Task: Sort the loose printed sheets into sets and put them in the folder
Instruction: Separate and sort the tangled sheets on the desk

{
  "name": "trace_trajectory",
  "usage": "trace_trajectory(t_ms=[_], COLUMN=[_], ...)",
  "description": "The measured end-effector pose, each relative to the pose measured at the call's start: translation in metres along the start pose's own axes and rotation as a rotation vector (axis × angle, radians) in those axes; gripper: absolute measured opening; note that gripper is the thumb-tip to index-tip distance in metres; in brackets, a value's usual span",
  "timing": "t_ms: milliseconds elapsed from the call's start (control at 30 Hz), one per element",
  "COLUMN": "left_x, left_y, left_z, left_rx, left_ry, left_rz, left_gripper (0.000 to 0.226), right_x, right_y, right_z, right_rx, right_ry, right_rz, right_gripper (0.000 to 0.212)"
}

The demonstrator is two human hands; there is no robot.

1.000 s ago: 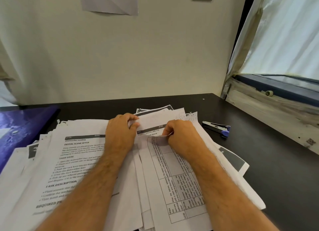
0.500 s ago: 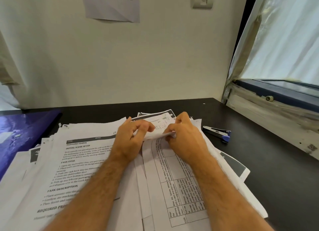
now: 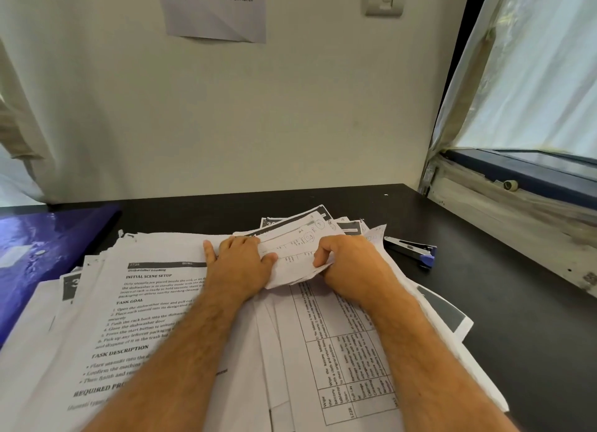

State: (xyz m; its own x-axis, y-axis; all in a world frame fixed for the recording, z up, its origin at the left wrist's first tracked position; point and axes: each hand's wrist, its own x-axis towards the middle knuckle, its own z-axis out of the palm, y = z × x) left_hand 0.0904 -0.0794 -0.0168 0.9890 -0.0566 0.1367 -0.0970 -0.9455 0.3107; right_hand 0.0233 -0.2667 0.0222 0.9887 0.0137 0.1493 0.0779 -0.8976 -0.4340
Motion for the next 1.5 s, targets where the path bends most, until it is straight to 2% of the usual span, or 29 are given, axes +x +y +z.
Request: trace_trajectory(t_ms=[233,267,333,433,500,567,667,767,833,933,1067,1167,1267,1367,1500], left_x=[0.002,0.002,-0.001,-0.006,-0.004,-0.002,0.001,0.003,0.003,-0.001,-0.005,-0.005,-0.006,-0.012,-0.019], left_y=[-0.005,-0.005,-0.001,0.010,0.013,0.012,0.011,0.008,0.006,0.004,0.002,0.001,0.002,0.003,0.007], left_z=[-0.004,-0.004,-0.006,-0.007,-0.002,0.000,0.000,0.000,0.000,-0.002,-0.002,-0.003,-0.006,-0.010,-0.011], left_rx=[-0.253,-0.269,-0.303,-0.193,-0.038,0.000,-0.046,-0.098,-0.194,-0.437,-0.707,-0.788,-0.835,-0.900,-0.917], left_ry=[0.200,0.248,0.322,0.219,0.084,0.025,0.034,0.070,0.142,0.253,0.377,0.383,0.373,0.321,0.263], left_rz=[0.042,0.064,0.123,0.205,0.202,0.180,0.180,0.175,0.164,0.089,0.045,0.041,0.103,0.248,0.440], left_gripper=[0.016,0.015,0.029,0.053,0.065,0.072,0.069,0.042,0.025,0.013,0.012,0.014,0.011,0.004,0.017], right_x=[-0.001,0.000,0.000,-0.002,-0.005,-0.007,-0.007,-0.007,-0.009,-0.011,-0.014,-0.012,-0.008,-0.005,0.001], right_y=[-0.001,-0.001,-0.002,-0.002,-0.001,-0.001,0.000,0.000,0.000,0.002,0.003,0.002,0.003,0.004,0.000], right_z=[-0.003,-0.003,-0.003,-0.004,-0.005,-0.005,-0.005,-0.007,-0.009,-0.014,-0.016,-0.012,-0.006,0.000,0.004], right_rx=[0.070,0.065,0.056,0.042,0.029,0.036,0.056,0.067,0.085,0.094,0.093,0.087,0.088,0.072,0.035], right_ry=[0.011,0.012,0.025,0.053,0.076,0.090,0.096,0.099,0.111,0.152,0.215,0.227,0.280,0.338,0.375], right_rz=[-0.015,-0.020,-0.038,-0.073,-0.101,-0.119,-0.141,-0.158,-0.164,-0.194,-0.230,-0.245,-0.264,-0.263,-0.322], right_gripper=[0.021,0.023,0.026,0.022,0.020,0.019,0.017,0.015,0.015,0.012,0.007,0.009,0.008,0.013,0.039])
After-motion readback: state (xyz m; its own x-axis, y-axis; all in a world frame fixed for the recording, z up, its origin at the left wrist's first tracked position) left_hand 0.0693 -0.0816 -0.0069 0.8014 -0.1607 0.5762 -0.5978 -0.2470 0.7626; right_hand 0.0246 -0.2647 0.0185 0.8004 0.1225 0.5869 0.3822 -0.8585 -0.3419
